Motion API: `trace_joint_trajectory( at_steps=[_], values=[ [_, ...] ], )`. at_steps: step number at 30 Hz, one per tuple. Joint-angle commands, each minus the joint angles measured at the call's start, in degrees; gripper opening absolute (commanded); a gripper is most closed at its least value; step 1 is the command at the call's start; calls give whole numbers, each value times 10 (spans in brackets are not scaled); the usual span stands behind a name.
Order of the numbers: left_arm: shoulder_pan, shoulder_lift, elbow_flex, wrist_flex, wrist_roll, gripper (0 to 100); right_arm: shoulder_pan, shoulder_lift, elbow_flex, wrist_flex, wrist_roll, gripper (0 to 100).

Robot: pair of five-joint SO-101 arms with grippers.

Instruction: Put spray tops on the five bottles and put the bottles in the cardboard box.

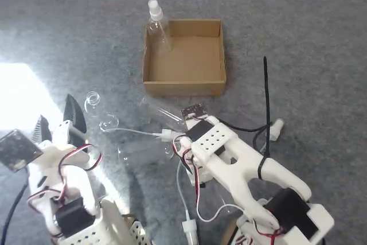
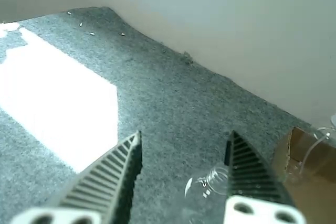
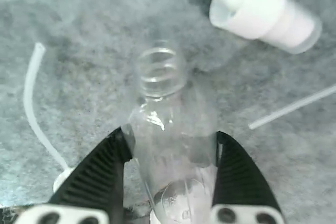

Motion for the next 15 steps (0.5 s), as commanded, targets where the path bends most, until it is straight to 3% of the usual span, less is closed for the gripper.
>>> trace_joint_trajectory(
  at_steps=[1,7,15],
  values=[
    [-2,-3,-7,-11,3,240,-1,-33,-92,74,10,84],
    [-2,-3,-7,-11,3,240,-1,-36,-182,167,10,83],
    [-2,-3,-7,-11,3,240,0,-182,-185,183,11,85]
  ],
)
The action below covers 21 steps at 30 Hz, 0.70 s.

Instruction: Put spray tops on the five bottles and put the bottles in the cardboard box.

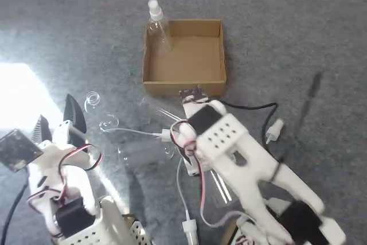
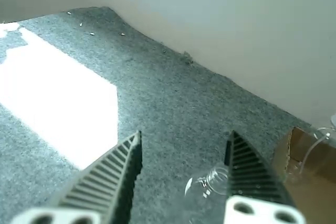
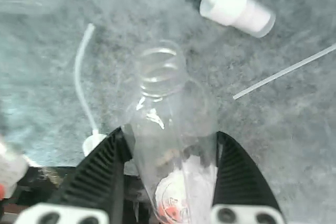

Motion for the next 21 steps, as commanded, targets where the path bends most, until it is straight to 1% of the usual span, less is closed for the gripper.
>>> trace_joint_trajectory(
  at_steps=[1,3,6,9,15,21],
  values=[
    [-2,-3,-7,-11,3,240,-1,-126,-34,12,9,86],
    [-2,-3,-7,-11,3,240,-1,-161,-34,8,11,87],
    [-2,-3,-7,-11,3,240,10,-203,-33,6,47,87],
    [-2,-3,-7,-11,3,240,59,-233,-33,-18,83,84],
    [-2,-3,-7,-11,3,240,188,-251,-26,-85,153,84],
    [-2,-3,-7,-11,3,240,245,-254,60,-209,183,84]
  ],
)
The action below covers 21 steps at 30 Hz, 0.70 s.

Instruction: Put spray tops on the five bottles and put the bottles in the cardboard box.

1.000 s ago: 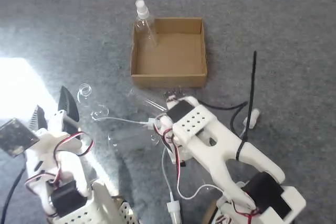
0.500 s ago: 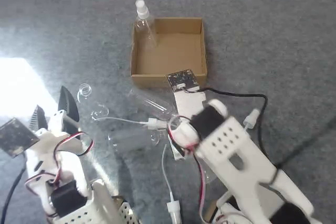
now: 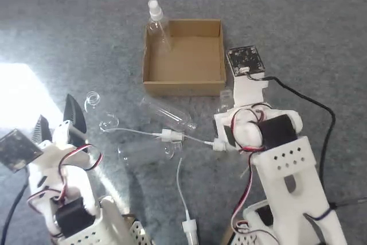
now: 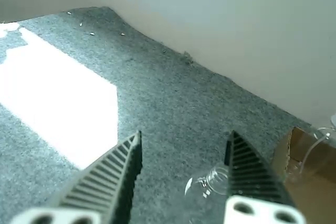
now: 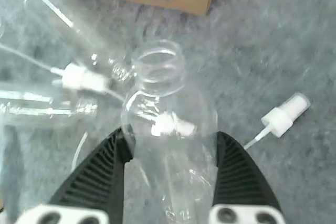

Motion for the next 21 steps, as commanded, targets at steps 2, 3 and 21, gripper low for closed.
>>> trace_joint_trajectory(
  at_steps=[2,3,21],
  values=[
    [-2,-3,-7,-11,3,240,56,-22,62,-130,35,84],
    [-2,-3,-7,-11,3,240,69,-22,76,-160,43,84],
    [-2,-3,-6,-13,3,240,160,-16,412,-781,57,83]
  ],
)
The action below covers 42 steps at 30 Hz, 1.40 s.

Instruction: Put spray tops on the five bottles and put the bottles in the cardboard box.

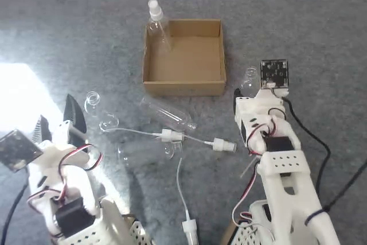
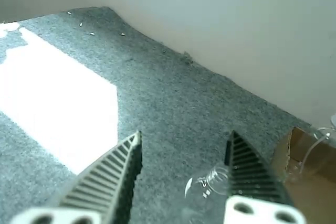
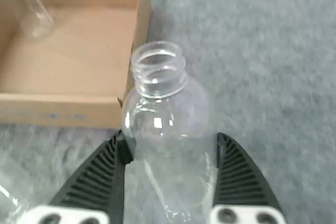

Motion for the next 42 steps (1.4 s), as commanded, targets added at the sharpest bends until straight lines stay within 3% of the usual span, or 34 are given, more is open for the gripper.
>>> trace_joint_trajectory(
  at_steps=[1,8,14,21,36,42],
  values=[
    [-2,-3,-6,-13,3,240,8,-17,46,-153,5,83],
    [-2,-3,-6,-13,3,240,6,-16,135,-314,4,83],
    [-2,-3,-6,-13,3,240,4,-16,187,-381,4,83],
    [-2,-3,-6,-12,3,240,4,-16,214,-378,-74,83],
    [-2,-3,-6,-13,3,240,4,-22,275,-378,-72,95],
    [-2,-3,-6,-13,3,240,4,-23,275,-355,-72,270]
  ],
)
